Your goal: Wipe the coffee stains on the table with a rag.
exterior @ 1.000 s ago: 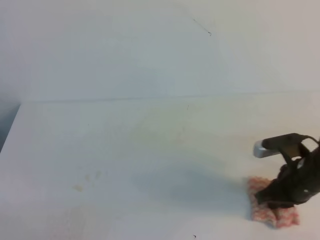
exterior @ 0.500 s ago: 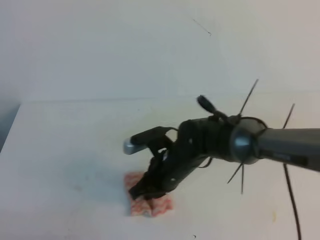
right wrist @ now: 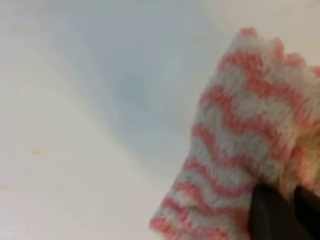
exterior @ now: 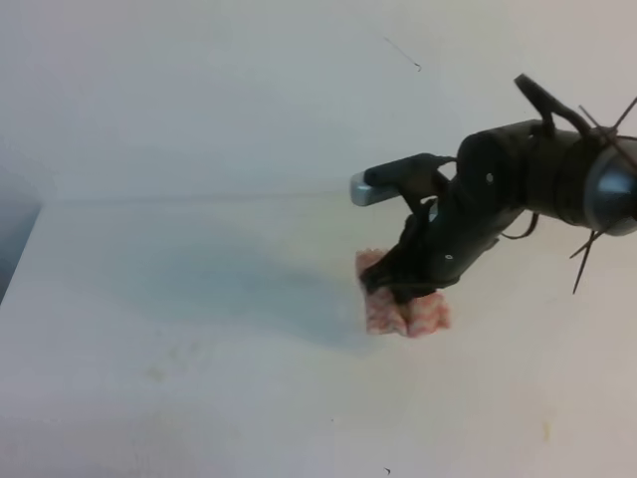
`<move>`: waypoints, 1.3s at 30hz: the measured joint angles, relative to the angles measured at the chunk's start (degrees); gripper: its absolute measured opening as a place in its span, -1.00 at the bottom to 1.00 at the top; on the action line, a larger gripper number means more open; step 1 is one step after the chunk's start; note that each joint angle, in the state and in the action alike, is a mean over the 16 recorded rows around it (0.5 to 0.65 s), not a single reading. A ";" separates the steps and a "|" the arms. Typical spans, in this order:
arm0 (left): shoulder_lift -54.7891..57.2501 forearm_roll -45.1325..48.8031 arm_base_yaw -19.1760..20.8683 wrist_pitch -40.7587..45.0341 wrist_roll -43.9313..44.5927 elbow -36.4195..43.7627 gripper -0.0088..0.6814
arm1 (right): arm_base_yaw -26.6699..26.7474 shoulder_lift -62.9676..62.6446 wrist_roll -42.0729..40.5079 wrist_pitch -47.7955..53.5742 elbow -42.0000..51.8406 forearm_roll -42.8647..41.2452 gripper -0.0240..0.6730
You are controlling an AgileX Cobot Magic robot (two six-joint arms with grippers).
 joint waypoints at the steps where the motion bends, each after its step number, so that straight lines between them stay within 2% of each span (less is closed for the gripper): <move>1: 0.00 0.00 0.00 0.00 0.01 0.00 -0.98 | -0.83 0.01 0.46 0.52 0.12 -0.35 -0.85; 11: 0.00 0.00 0.00 0.00 0.03 0.00 -0.98 | -4.97 1.22 3.56 1.85 1.14 -2.21 -0.10; 15: 0.00 0.00 0.00 0.00 0.02 0.00 -0.98 | -5.06 -1.19 3.25 2.41 1.16 -4.16 0.04; 18: 0.00 0.00 0.00 0.00 -0.01 0.00 -0.98 | -5.06 -5.09 2.22 2.88 1.16 -5.75 -0.07; 26: 0.00 0.00 0.00 0.00 -0.07 0.00 -0.98 | -5.06 -22.71 -0.48 3.77 2.17 -9.13 -0.70; 29: 0.00 0.00 0.00 0.00 -0.10 0.00 -0.98 | -5.06 -31.03 -1.27 3.22 4.53 -9.58 -0.87; 34: 0.00 0.00 0.00 0.00 -0.10 0.00 -0.98 | -5.06 -45.24 -0.65 0.01 13.08 -10.09 -0.93; 39: 0.00 0.00 0.00 0.00 -0.05 0.00 -0.98 | -5.06 -60.20 0.75 -5.31 26.79 -10.56 -0.93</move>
